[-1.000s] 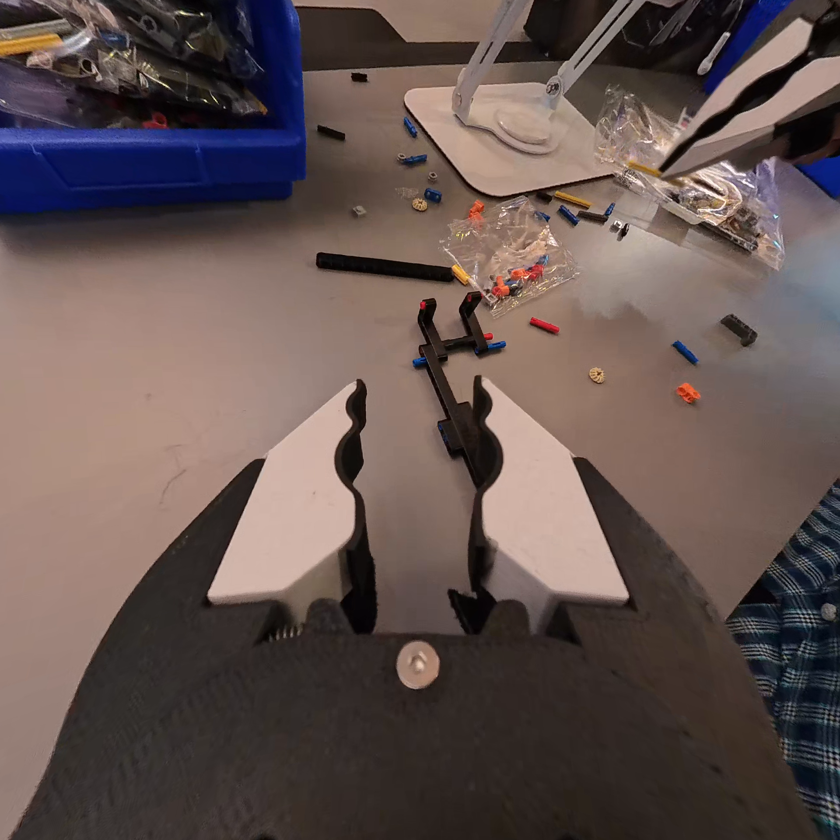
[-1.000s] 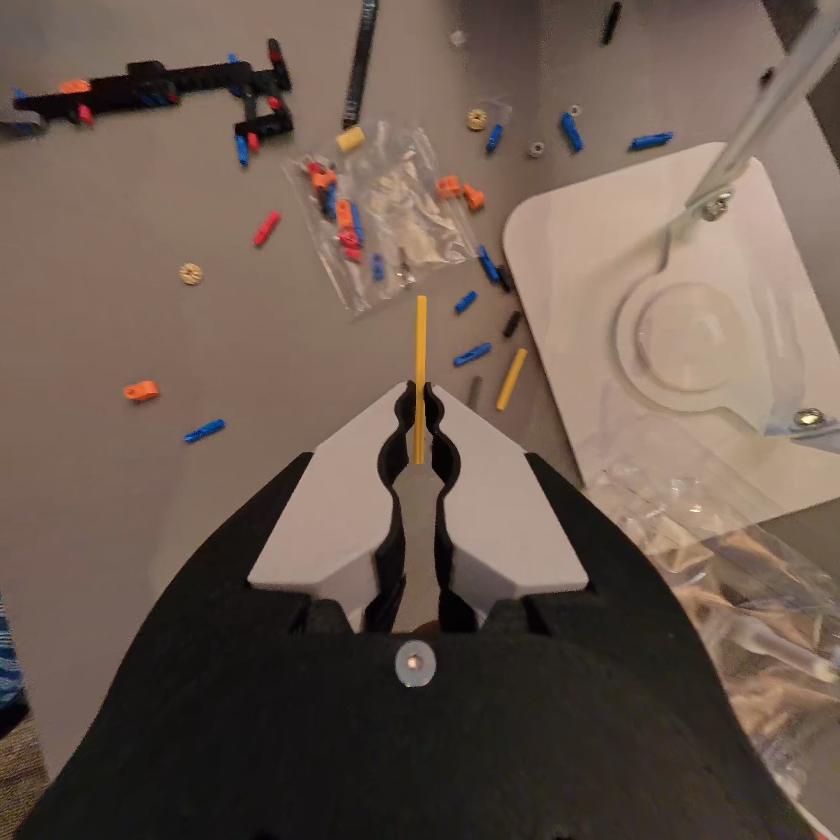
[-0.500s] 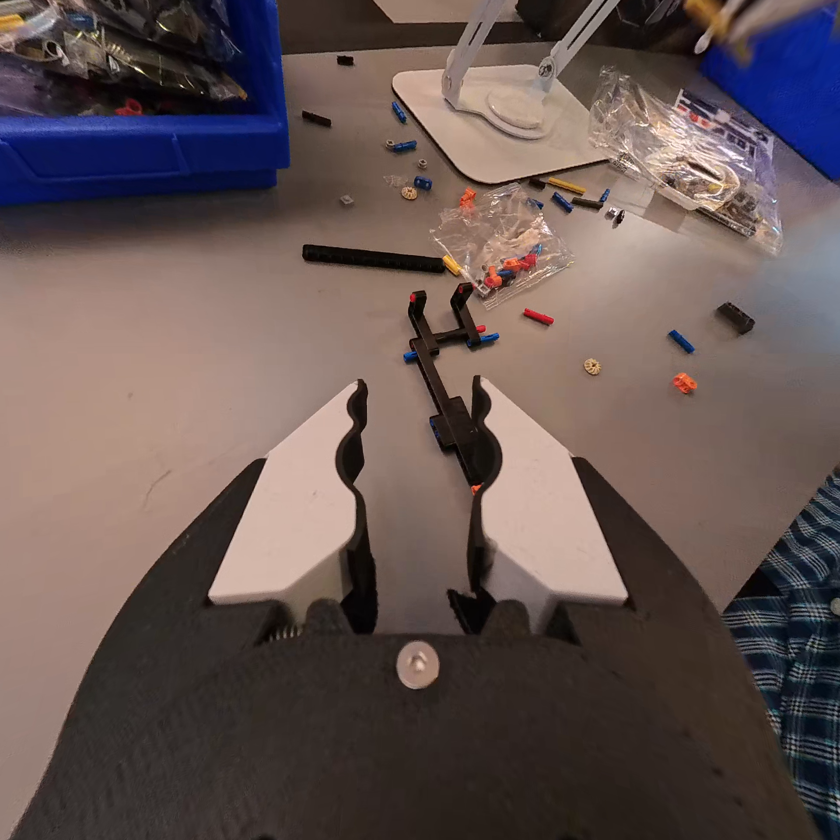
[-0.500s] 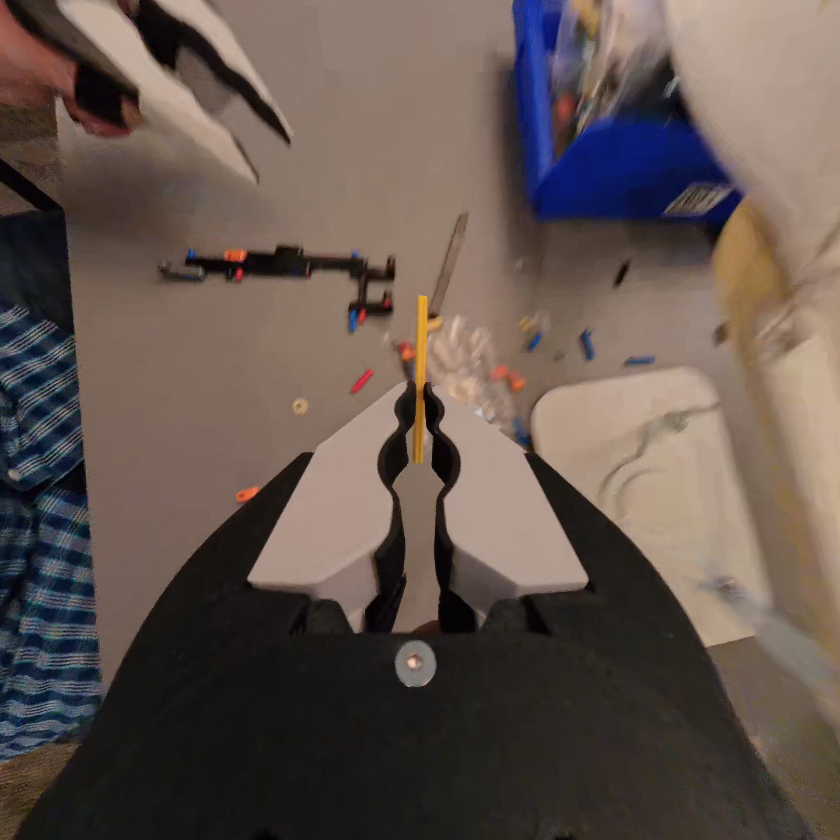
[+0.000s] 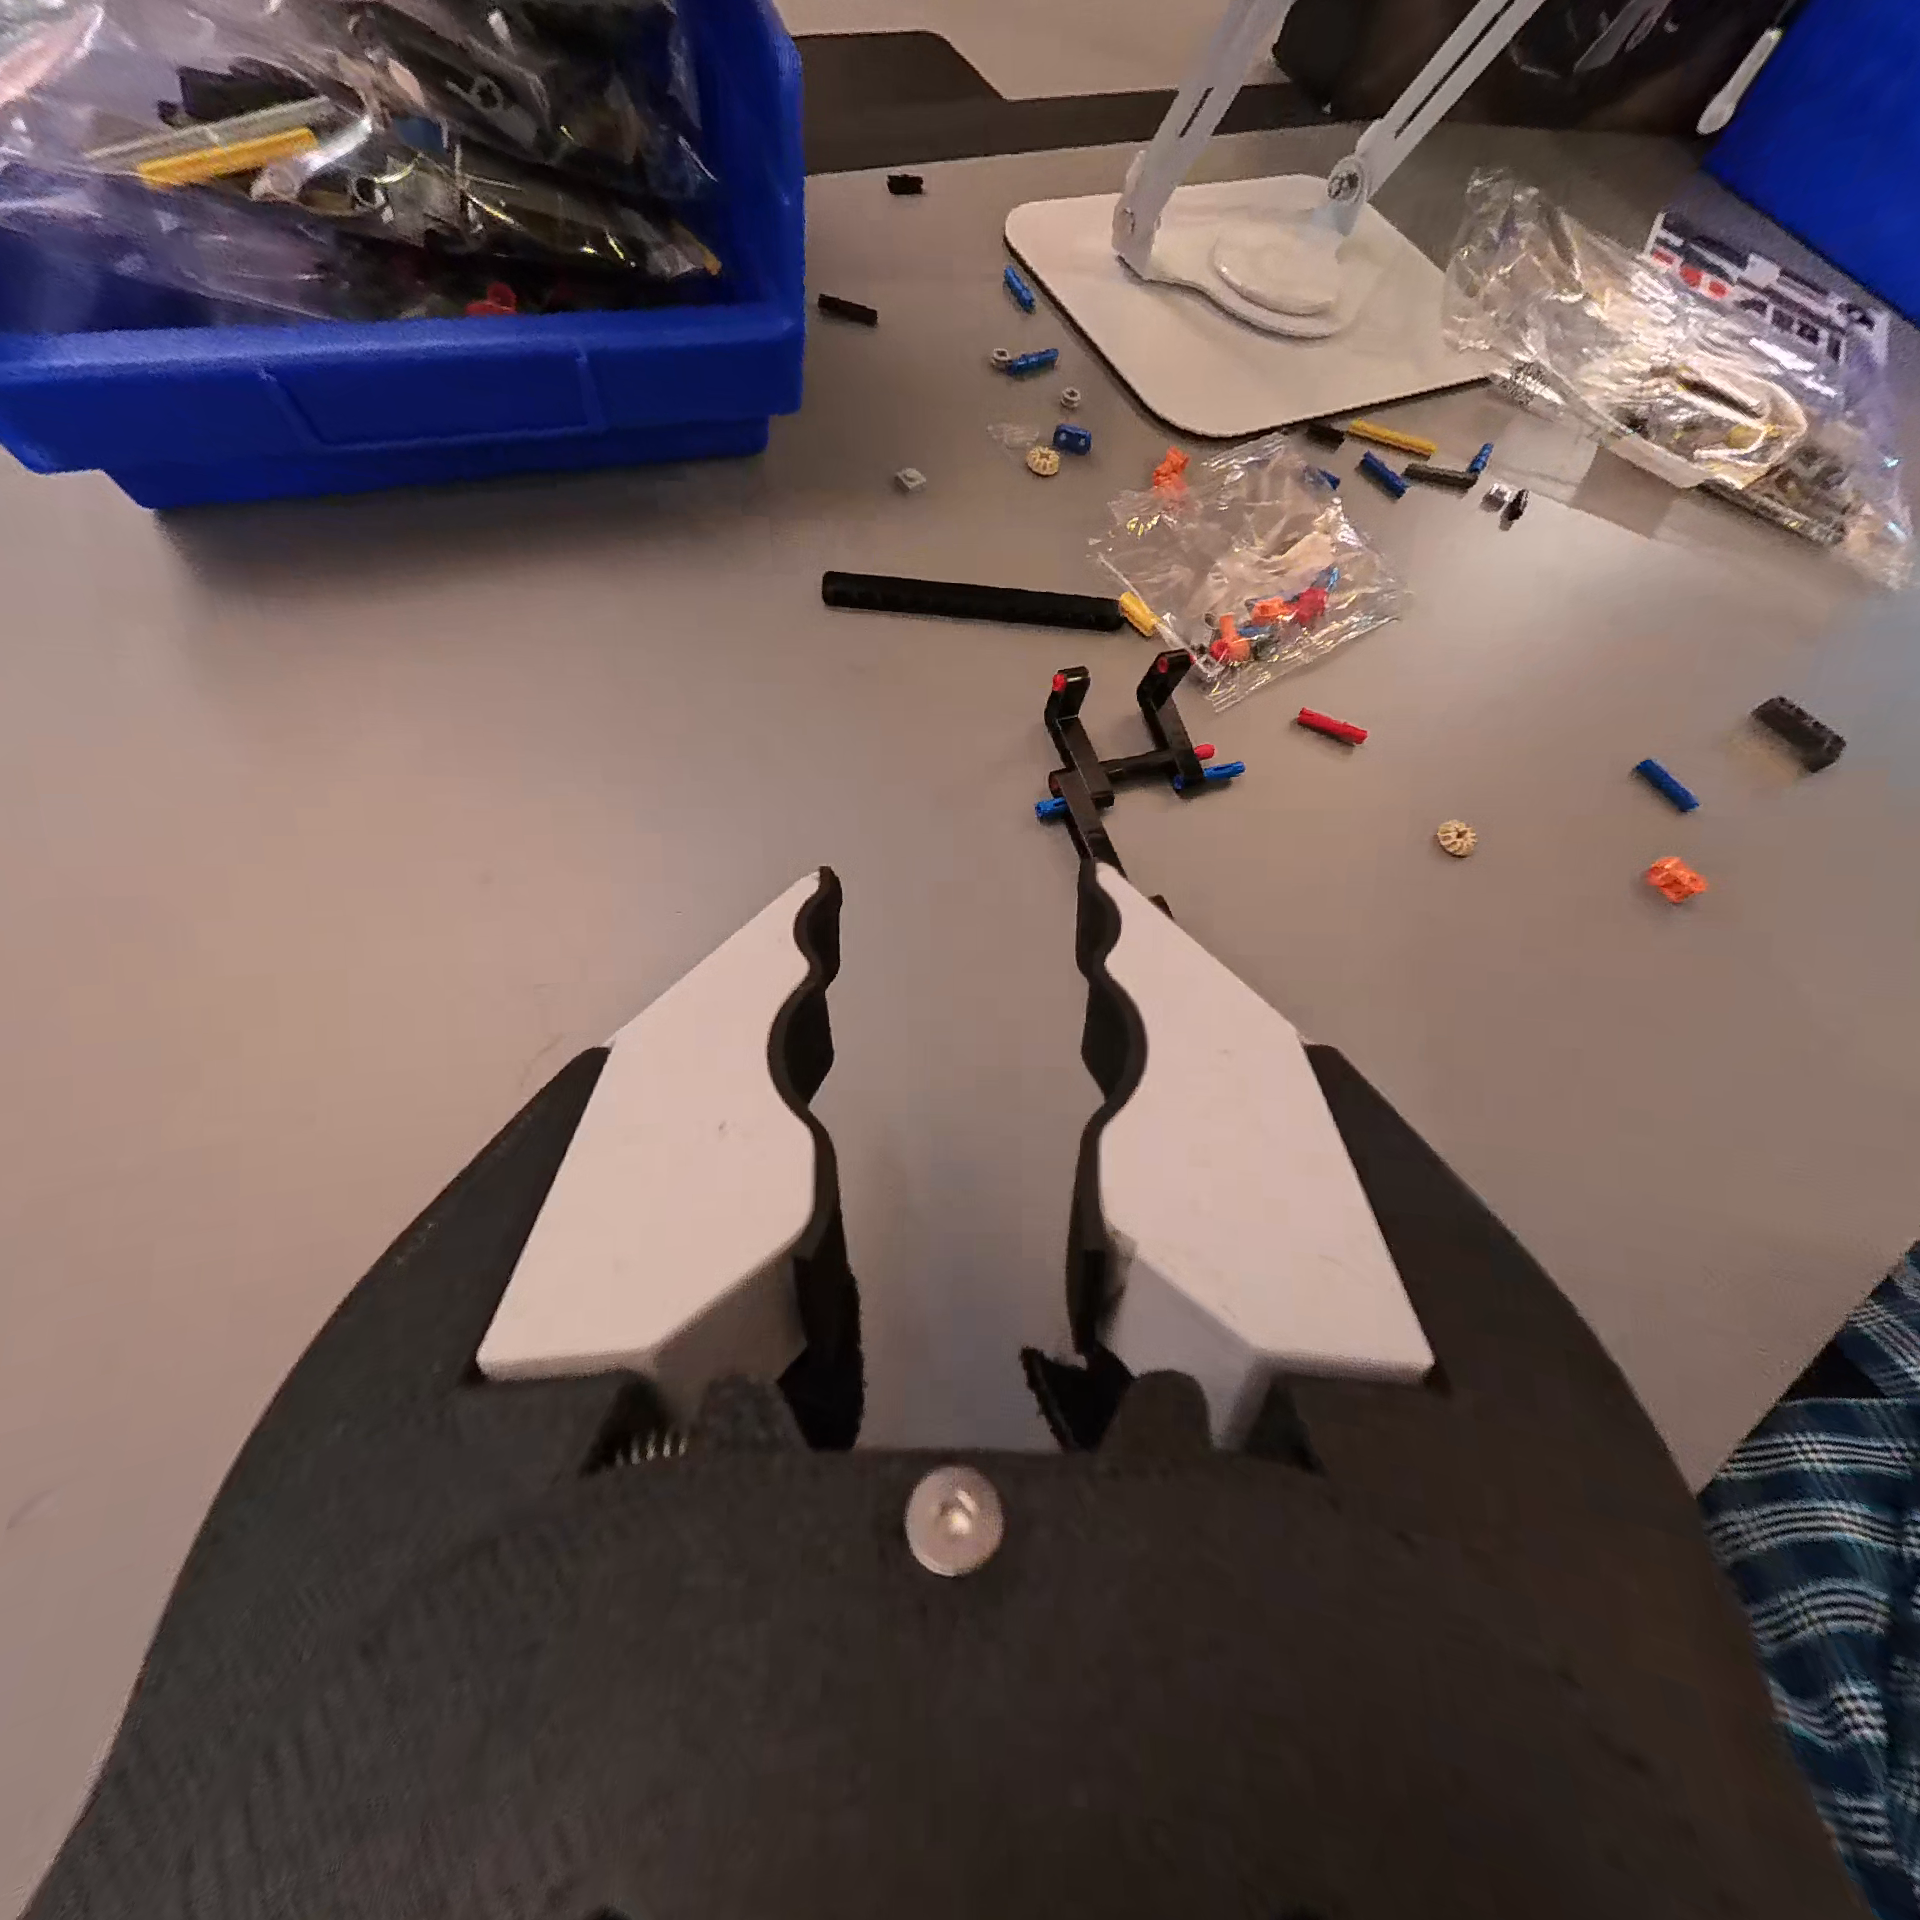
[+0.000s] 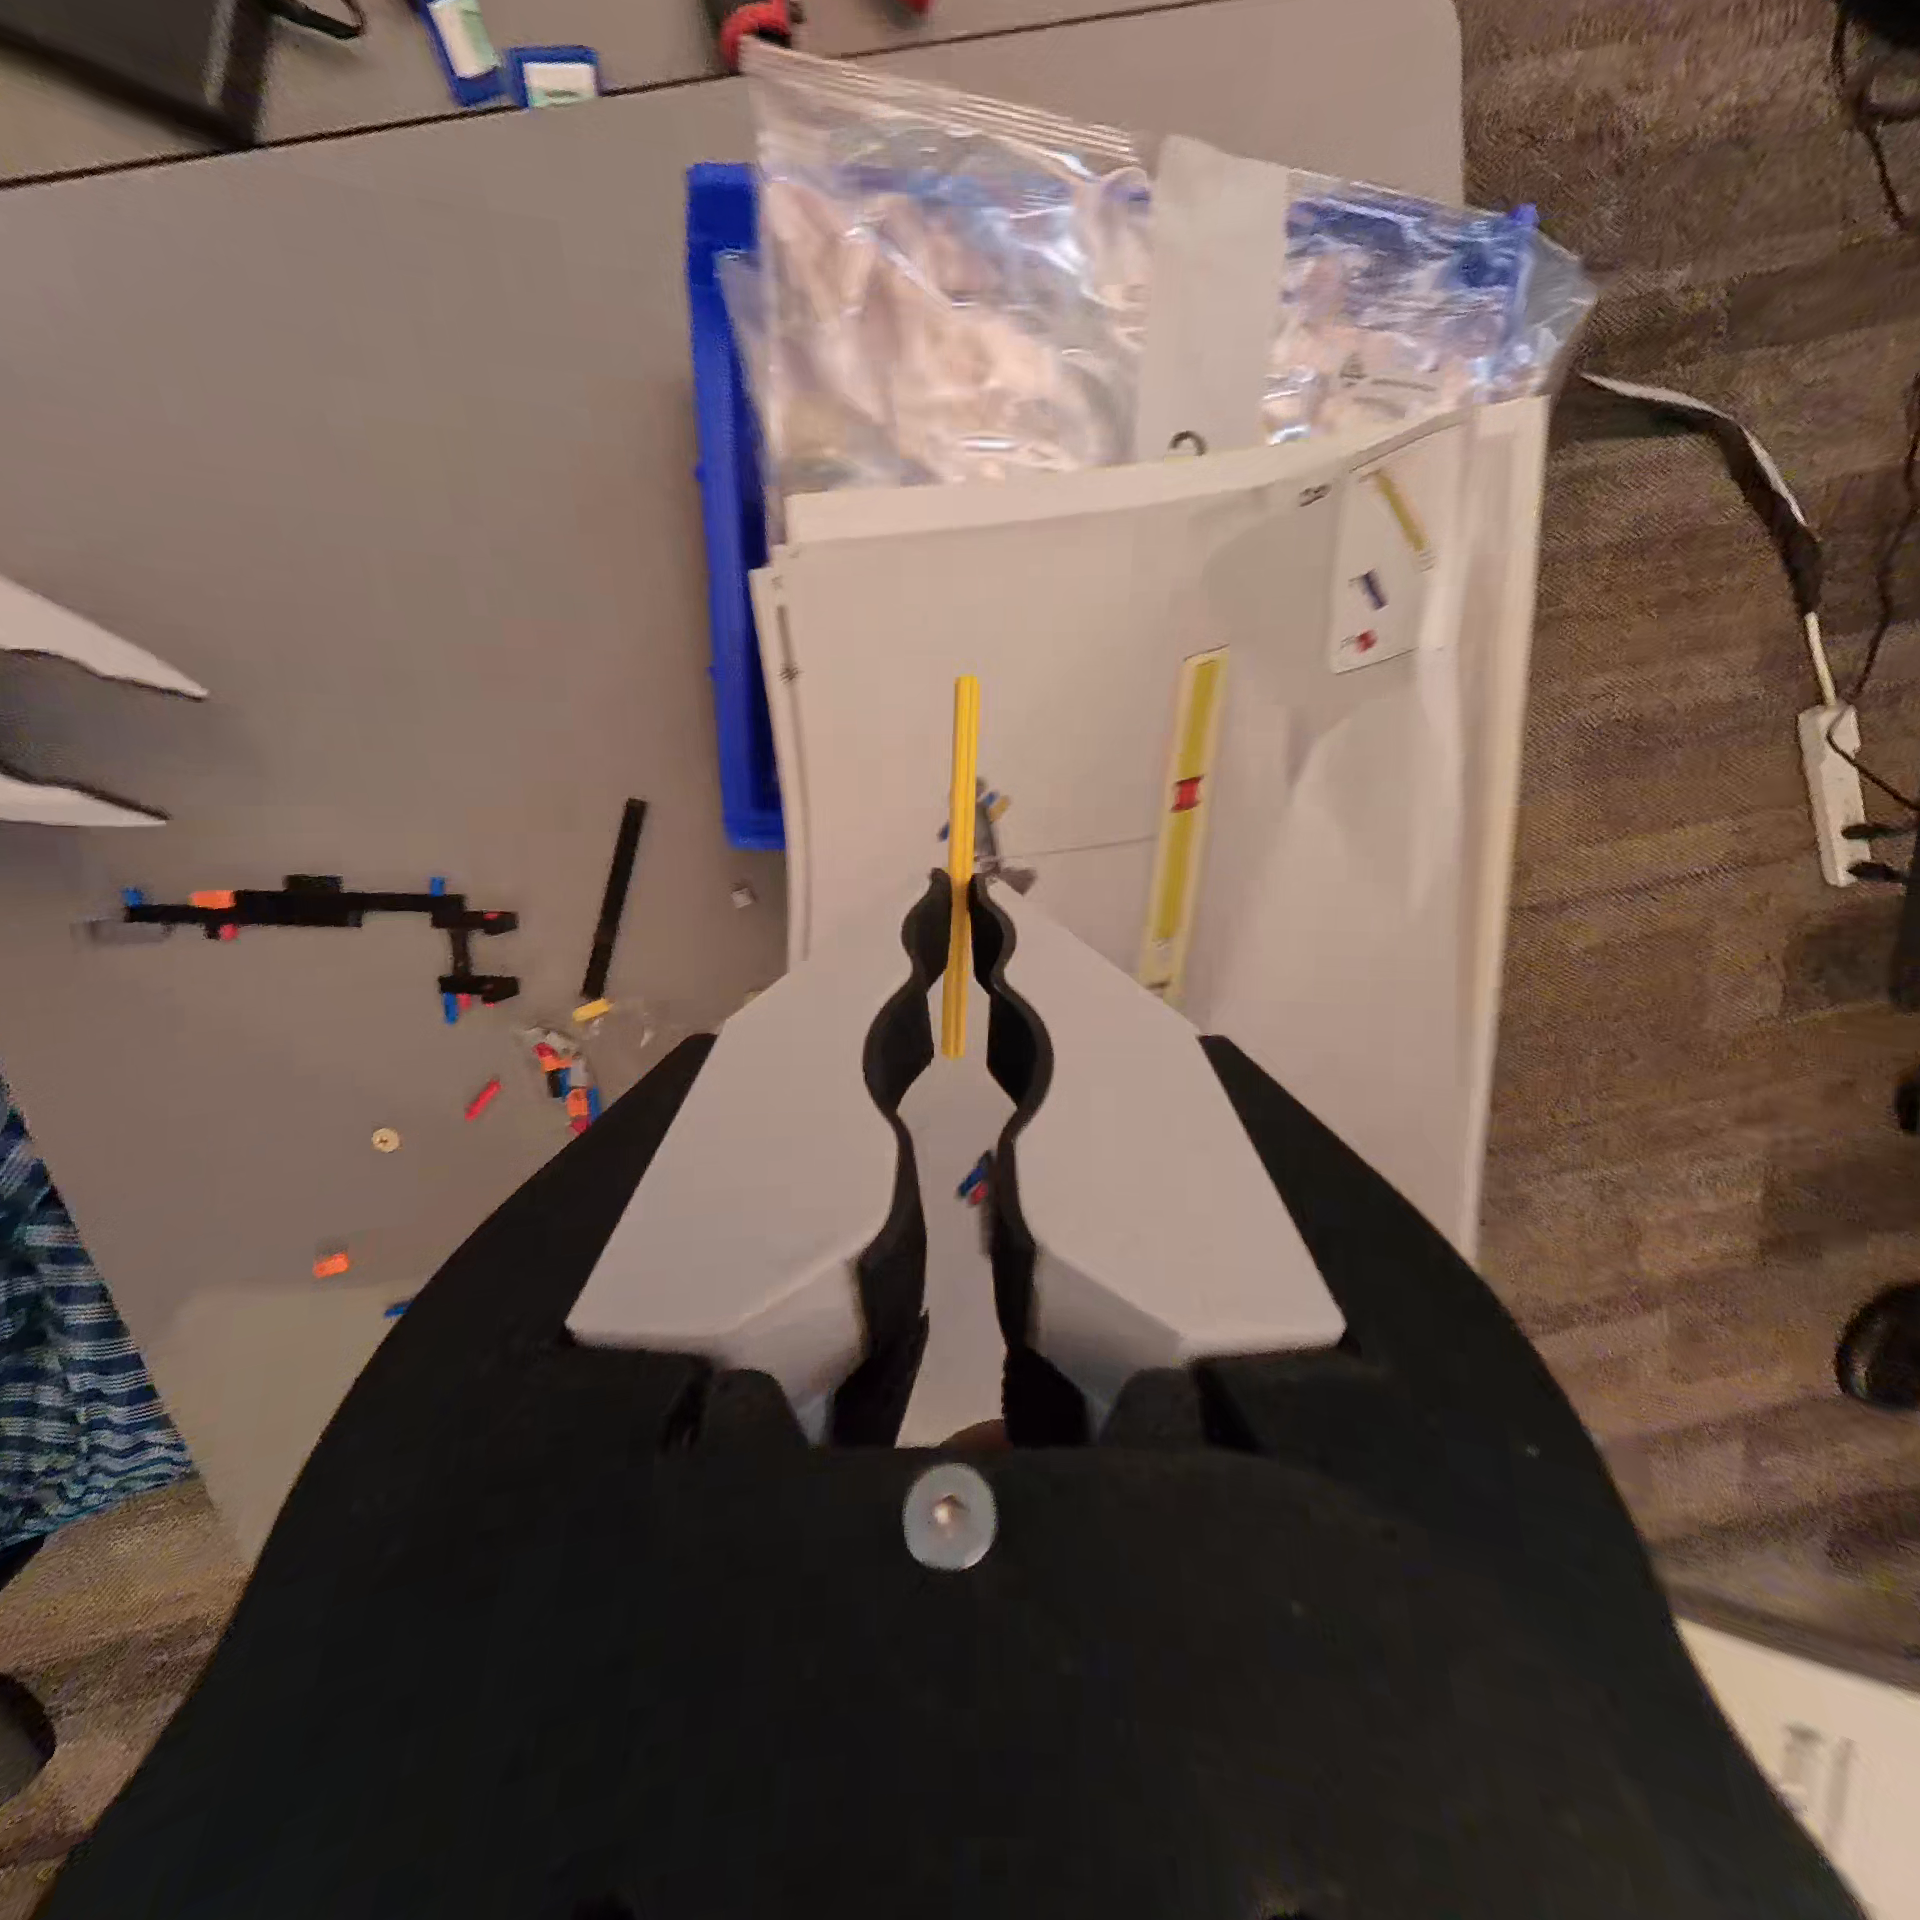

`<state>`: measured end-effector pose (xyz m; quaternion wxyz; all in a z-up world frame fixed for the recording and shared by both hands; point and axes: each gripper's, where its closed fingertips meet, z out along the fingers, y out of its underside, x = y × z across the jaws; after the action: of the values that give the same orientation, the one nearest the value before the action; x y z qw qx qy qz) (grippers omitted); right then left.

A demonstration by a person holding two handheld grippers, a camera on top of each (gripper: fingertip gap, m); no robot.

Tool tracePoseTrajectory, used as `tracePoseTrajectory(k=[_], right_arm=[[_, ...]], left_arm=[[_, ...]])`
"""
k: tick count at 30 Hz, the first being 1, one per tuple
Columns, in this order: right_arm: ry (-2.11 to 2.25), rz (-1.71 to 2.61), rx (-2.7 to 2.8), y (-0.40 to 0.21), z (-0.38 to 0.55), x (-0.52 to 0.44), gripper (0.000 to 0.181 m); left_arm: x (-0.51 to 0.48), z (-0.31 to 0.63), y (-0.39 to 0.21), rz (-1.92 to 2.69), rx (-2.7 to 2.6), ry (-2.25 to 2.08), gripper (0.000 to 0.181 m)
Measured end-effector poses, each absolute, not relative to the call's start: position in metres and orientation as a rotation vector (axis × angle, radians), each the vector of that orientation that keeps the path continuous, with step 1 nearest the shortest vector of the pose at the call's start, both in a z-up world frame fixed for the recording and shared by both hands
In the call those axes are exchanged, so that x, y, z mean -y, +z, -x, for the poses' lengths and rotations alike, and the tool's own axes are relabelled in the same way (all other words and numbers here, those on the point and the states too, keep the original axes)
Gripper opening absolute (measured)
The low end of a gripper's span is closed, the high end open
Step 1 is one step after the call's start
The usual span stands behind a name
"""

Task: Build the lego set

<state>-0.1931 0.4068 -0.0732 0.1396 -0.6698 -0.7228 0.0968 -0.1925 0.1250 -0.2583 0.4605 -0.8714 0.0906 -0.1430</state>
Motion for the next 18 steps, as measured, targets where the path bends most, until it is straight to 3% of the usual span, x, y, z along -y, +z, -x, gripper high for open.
tracePoseTrajectory(k=[11,18], right_arm=[[-0.042,1.975,2.147,-0.102,0.203,-0.448,0.001],[0.103,1.768,2.143,-0.057,0.183,-0.398,0.001]], left_arm=[[-0.127,0.191,-0.26,2.139,-0.219,-0.385,0.043],[-0.13,0.19,-0.252,2.091,-0.194,-0.432,0.056]])
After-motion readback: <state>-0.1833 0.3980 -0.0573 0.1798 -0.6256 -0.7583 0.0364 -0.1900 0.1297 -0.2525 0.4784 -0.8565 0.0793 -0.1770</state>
